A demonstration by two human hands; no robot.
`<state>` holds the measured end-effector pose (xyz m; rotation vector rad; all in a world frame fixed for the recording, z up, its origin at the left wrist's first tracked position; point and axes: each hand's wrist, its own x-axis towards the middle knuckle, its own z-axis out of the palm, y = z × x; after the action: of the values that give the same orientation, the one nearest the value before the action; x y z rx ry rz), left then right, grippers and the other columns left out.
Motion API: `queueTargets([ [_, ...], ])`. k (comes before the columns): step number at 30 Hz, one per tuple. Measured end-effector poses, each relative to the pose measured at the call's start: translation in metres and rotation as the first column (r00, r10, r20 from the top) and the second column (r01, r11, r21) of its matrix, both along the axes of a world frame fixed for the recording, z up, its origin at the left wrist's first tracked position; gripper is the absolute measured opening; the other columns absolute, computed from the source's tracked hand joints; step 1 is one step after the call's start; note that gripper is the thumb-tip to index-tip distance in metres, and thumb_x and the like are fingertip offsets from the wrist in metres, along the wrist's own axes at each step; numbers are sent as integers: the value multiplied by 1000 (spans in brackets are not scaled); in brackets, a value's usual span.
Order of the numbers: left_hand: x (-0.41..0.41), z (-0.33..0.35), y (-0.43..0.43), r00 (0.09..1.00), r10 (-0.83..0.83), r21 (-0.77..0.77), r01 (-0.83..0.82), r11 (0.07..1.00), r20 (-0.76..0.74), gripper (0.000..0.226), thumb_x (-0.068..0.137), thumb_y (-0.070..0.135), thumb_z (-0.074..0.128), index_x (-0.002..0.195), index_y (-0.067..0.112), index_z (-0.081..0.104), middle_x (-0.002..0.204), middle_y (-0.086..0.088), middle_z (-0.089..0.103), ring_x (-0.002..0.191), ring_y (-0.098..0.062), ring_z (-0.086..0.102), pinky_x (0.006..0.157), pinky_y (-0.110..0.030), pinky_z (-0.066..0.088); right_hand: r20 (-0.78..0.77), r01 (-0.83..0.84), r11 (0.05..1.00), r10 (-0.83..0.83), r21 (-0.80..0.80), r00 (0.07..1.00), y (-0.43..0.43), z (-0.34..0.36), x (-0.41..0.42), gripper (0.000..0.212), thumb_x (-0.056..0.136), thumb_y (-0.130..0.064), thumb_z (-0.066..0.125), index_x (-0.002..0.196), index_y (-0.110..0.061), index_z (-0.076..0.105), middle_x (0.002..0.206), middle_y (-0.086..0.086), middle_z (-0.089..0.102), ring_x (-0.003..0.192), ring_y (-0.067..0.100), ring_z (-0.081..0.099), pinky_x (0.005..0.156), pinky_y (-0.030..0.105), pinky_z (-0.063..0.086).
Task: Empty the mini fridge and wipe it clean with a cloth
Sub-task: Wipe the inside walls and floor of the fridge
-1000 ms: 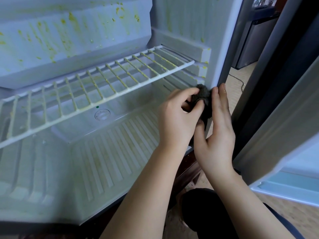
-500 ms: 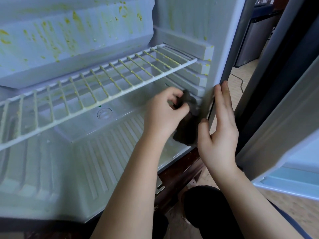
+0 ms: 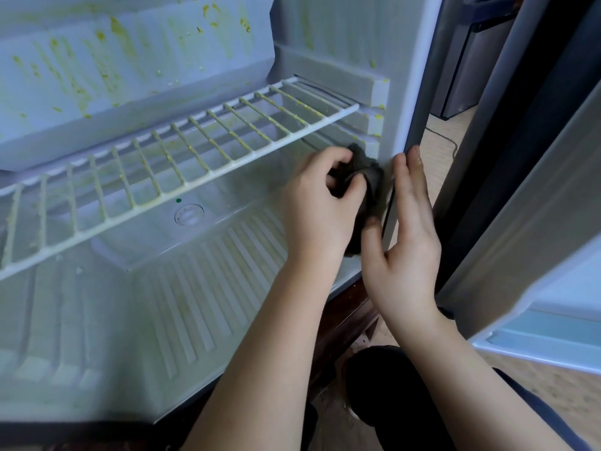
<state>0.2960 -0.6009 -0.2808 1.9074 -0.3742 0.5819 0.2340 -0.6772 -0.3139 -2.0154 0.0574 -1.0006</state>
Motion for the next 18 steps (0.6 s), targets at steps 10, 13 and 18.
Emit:
queueTargets([
  [10, 74, -10, 26, 959, 175, -365, -248, 897, -221, 16, 64, 33, 67, 79, 33, 64, 75, 5, 65, 72, -15, 60, 81, -45, 54, 13, 8, 1000, -8, 2, 1000, 0, -1, 0, 68, 81, 10, 49, 146, -1, 33, 155, 3, 24, 146, 11, 19, 113, 12, 17],
  [13, 92, -10, 24, 950, 187, -505, -294, 811, -251, 18, 76, 20, 69, 88, 34, 74, 85, 8, 70, 79, -12, 62, 81, -41, 55, 29, 17, 1000, -17, 2, 999, 2, -3, 2, 66, 81, 9, 49, 145, 0, 35, 154, 4, 26, 145, 13, 22, 112, 12, 18],
  [18, 73, -21, -4, 981, 17, -307, -77, 949, -194, 55, 86, 12, 40, 141, 9, 49, 146, -7, 48, 135, -19, 43, 113, -36, 34, 40, 38, 999, -37, -10, 998, 2, -4, 4, 66, 80, 8, 49, 144, 1, 36, 153, 4, 26, 145, 15, 24, 114, 16, 20],
])
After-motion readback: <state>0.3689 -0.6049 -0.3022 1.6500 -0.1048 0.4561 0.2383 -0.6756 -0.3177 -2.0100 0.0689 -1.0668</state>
